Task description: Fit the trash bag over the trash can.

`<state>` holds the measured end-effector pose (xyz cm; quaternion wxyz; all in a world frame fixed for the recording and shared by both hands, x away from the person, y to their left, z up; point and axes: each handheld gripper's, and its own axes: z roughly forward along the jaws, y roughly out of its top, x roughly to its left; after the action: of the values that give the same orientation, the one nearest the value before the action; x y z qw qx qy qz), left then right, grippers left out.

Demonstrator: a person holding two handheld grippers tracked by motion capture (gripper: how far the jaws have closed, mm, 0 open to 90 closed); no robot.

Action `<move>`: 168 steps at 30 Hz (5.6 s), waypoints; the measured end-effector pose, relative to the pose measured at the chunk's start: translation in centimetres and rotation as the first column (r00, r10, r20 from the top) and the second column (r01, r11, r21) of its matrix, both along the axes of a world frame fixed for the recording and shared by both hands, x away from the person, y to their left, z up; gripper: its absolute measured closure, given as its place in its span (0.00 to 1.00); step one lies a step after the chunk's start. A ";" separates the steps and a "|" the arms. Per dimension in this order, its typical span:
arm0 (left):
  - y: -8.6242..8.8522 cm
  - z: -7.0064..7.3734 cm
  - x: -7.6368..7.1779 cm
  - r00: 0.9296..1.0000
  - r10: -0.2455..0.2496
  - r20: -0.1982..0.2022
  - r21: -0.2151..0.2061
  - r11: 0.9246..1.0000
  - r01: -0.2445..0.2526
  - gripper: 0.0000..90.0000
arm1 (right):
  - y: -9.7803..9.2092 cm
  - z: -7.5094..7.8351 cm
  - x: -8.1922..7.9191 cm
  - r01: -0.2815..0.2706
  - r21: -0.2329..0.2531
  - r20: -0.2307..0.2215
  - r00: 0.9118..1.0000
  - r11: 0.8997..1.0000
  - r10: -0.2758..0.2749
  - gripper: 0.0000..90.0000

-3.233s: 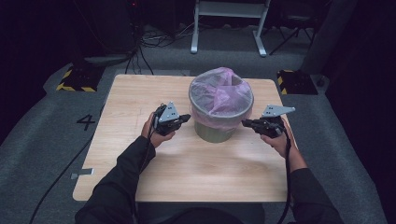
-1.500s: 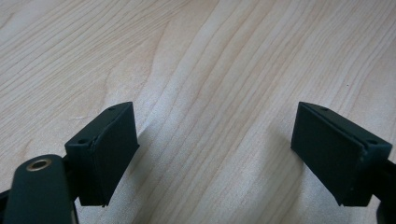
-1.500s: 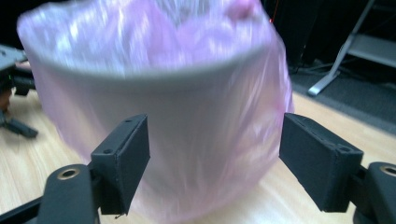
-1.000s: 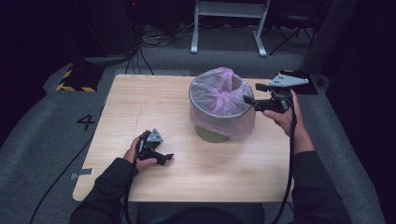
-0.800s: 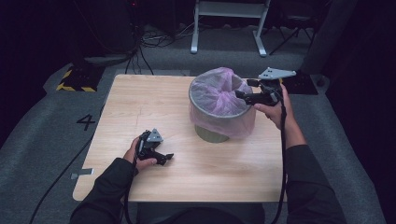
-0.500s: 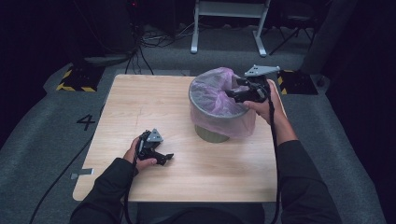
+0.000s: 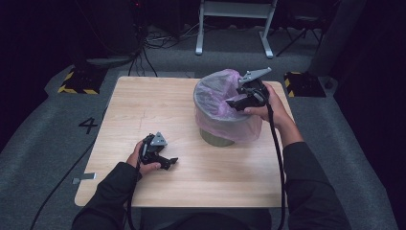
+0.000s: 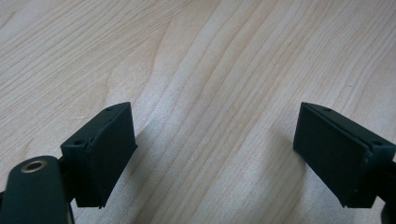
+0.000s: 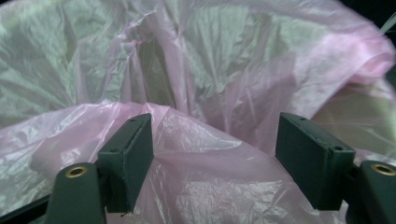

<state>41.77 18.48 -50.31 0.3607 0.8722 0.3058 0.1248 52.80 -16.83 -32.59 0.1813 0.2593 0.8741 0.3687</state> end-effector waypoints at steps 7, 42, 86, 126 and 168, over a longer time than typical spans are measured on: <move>0.0 0.0 0.0 1.000 0.000 0.000 0.000 1.000 0.000 0.14 | 0.6 -0.5 0.4 -0.028 -0.069 -0.053 0.998 0.997 0.024 0.30; 0.0 0.0 0.0 1.000 -0.002 -0.002 -0.003 1.000 0.002 0.14 | 1.4 -0.7 1.0 -0.005 -0.156 -0.117 0.993 0.988 -0.013 0.28; 0.0 0.0 0.0 1.000 -0.001 -0.002 -0.003 1.000 0.001 0.14 | -6.6 0.8 -5.4 0.127 0.202 0.160 0.974 0.971 -0.160 0.18; 0.0 0.0 0.0 1.000 -0.001 -0.002 -0.003 1.000 0.001 0.14 | -10.4 -9.4 -9.2 0.187 0.041 0.060 0.980 0.982 -0.189 0.18; 0.0 0.0 0.0 1.000 -0.001 -0.002 -0.003 1.000 0.001 0.14 | -15.2 -17.7 -13.6 0.298 0.057 -0.104 0.951 0.953 -0.292 0.17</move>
<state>41.78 18.46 -50.33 0.3616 0.8720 0.3061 0.1234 39.17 -32.01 -50.31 0.1835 0.4105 0.8192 0.3560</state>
